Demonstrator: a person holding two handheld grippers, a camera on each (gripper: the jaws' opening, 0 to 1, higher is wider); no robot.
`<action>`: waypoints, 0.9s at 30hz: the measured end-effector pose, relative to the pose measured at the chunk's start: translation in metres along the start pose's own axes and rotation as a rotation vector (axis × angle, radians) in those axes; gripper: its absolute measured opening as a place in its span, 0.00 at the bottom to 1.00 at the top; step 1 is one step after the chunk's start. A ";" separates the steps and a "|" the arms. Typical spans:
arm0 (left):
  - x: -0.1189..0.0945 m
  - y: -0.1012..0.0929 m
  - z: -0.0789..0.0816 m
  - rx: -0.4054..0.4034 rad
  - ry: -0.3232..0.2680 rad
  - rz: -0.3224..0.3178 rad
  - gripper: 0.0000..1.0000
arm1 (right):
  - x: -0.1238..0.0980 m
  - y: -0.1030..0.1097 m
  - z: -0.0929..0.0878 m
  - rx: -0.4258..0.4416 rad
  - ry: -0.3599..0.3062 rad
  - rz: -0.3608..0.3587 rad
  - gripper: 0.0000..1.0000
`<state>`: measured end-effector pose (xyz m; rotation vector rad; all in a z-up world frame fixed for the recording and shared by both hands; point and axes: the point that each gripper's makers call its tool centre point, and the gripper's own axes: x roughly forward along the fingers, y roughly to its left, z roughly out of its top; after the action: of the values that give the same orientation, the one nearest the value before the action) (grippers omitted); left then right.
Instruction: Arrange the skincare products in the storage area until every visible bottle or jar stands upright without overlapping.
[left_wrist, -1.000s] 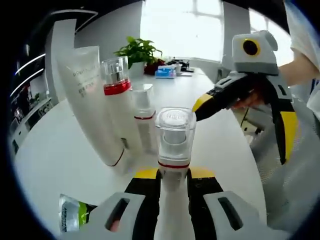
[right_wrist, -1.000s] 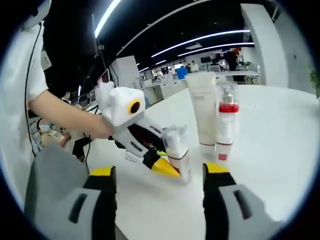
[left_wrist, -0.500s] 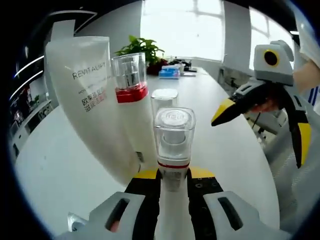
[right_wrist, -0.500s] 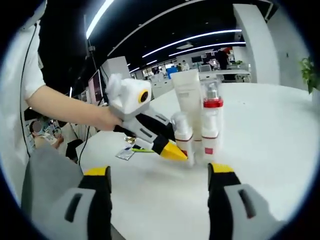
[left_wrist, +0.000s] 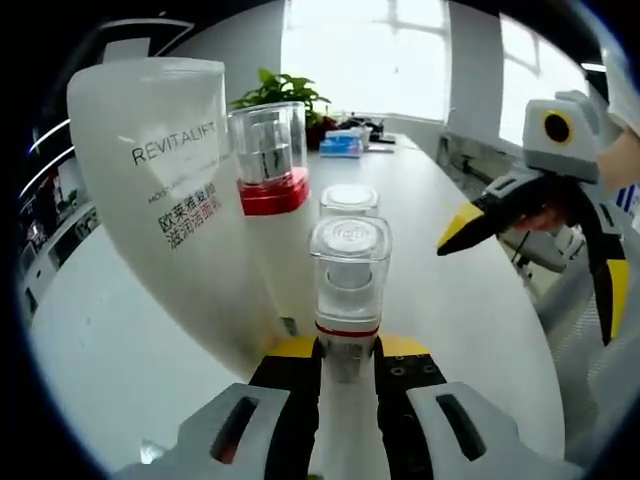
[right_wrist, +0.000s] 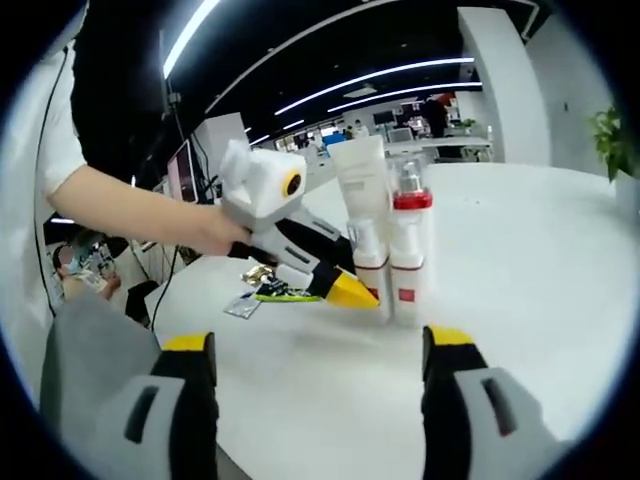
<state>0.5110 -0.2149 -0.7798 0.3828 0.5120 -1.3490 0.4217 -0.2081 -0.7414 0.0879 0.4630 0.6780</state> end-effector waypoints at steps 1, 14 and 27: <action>0.000 0.000 0.000 0.000 0.000 0.000 0.17 | 0.000 0.000 -0.001 0.002 0.001 -0.001 0.85; 0.001 0.001 0.001 -0.006 0.002 -0.001 0.17 | -0.003 -0.002 -0.002 0.014 0.004 -0.013 0.85; 0.001 -0.003 -0.002 -0.007 0.022 -0.016 0.23 | -0.004 -0.001 -0.001 0.012 0.006 -0.012 0.83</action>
<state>0.5078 -0.2150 -0.7822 0.3891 0.5382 -1.3591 0.4191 -0.2113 -0.7412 0.0938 0.4731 0.6635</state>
